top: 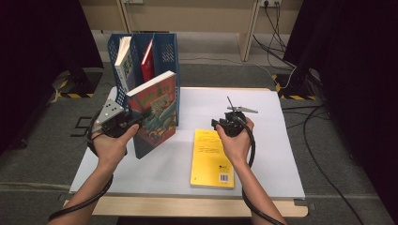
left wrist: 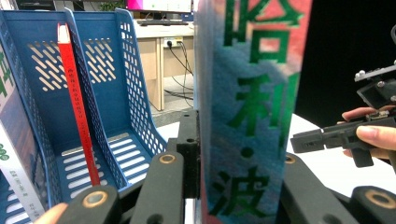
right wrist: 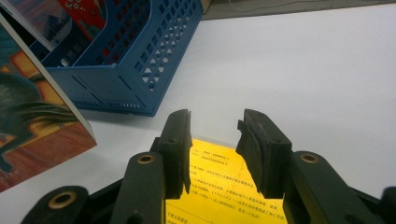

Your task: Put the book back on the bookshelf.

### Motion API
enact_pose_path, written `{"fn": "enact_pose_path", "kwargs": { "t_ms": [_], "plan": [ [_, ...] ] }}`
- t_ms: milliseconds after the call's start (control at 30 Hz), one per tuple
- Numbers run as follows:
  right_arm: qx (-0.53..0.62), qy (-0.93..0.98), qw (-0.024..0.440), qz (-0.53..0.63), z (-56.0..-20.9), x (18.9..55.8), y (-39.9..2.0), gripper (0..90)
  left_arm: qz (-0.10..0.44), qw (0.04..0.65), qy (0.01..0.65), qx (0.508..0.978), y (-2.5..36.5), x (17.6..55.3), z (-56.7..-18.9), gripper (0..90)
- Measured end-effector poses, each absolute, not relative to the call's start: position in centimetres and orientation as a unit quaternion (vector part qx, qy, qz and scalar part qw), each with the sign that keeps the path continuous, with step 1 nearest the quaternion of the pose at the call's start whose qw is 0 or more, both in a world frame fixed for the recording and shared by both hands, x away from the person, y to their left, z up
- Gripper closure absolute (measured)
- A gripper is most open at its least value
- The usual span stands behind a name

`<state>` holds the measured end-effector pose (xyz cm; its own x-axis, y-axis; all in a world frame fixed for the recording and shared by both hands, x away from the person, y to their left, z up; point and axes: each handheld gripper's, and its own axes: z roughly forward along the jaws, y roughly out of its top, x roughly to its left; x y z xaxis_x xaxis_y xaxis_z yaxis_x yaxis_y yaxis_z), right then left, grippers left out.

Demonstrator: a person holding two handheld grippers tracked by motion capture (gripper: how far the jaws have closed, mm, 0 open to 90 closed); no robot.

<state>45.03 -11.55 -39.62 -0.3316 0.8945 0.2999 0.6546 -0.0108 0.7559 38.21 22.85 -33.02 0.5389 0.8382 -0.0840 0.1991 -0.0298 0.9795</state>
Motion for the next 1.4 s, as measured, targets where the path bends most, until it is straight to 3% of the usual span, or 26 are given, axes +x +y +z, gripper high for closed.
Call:
{"fn": "enact_pose_path", "kwargs": {
  "t_ms": [1400],
  "plan": [
    [0.57, 0.687, 0.139, 0.428, -41.5, 44.1, -12.6, 62.2, 0.303, 0.589, 0.401, 0.632, 23.6, 40.6, -29.3, 74.3]
  ]
}}
